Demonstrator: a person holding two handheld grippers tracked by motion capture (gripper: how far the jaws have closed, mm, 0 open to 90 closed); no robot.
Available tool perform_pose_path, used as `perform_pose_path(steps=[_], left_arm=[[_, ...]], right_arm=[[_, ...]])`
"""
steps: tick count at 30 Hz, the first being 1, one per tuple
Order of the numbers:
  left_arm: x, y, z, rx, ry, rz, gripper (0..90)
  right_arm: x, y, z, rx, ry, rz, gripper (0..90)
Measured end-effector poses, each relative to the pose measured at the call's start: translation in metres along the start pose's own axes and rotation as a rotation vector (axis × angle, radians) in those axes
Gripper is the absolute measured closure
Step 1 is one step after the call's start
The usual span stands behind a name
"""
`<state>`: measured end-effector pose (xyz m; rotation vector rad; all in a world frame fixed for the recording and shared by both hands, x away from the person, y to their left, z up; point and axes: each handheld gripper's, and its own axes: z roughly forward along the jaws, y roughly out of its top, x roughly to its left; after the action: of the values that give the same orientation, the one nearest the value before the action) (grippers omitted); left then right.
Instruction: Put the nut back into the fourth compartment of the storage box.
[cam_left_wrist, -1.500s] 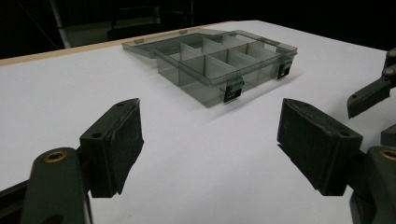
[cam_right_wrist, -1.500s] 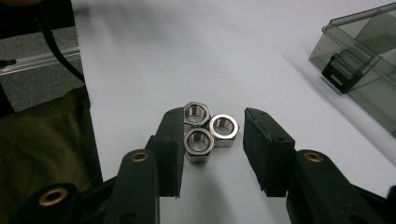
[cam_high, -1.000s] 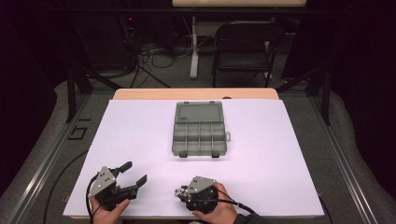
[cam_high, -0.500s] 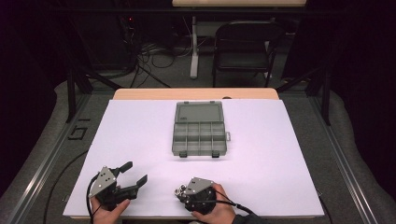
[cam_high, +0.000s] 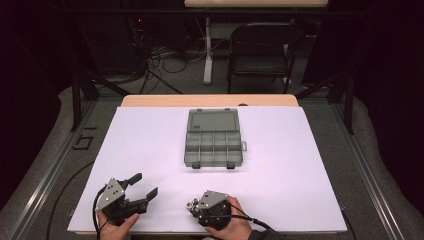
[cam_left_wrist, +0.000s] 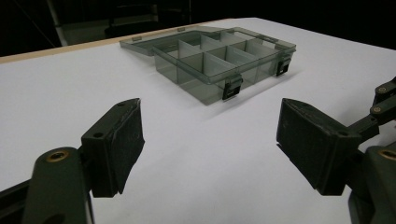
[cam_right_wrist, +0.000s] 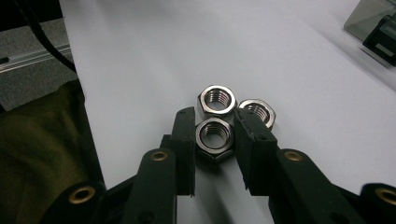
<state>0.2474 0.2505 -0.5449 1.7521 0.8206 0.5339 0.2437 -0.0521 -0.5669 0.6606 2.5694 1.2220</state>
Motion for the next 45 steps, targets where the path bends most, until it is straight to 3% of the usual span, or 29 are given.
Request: perform_pose_path(steps=[12,22,28,31,36,45], left_arm=[[0.0,0.0,0.0,0.0,0.001,-0.001,23.0],[-0.001,0.0,0.0,-0.006,0.003,0.001,23.0],[0.0,0.0,0.001,-0.001,0.005,-0.002,23.0],[0.0,0.0,0.0,-0.001,0.004,-0.003,23.0],[0.0,0.0,0.0,0.001,0.002,0.0,23.1],[0.0,0.0,0.0,0.003,0.002,-0.002,23.2]], right_arm=[[-0.002,0.003,-0.009,-0.025,0.002,0.013,70.2],[-0.018,0.013,-0.039,-0.047,-0.023,0.034,70.2],[-0.031,0.019,-0.06,-0.07,-0.034,0.056,70.2],[-0.049,0.023,-0.077,-0.079,-0.046,0.103,70.2],[-0.065,0.028,-0.091,-0.096,-0.077,0.121,70.2],[-0.081,0.036,-0.1,-0.09,-0.097,0.141,70.2]])
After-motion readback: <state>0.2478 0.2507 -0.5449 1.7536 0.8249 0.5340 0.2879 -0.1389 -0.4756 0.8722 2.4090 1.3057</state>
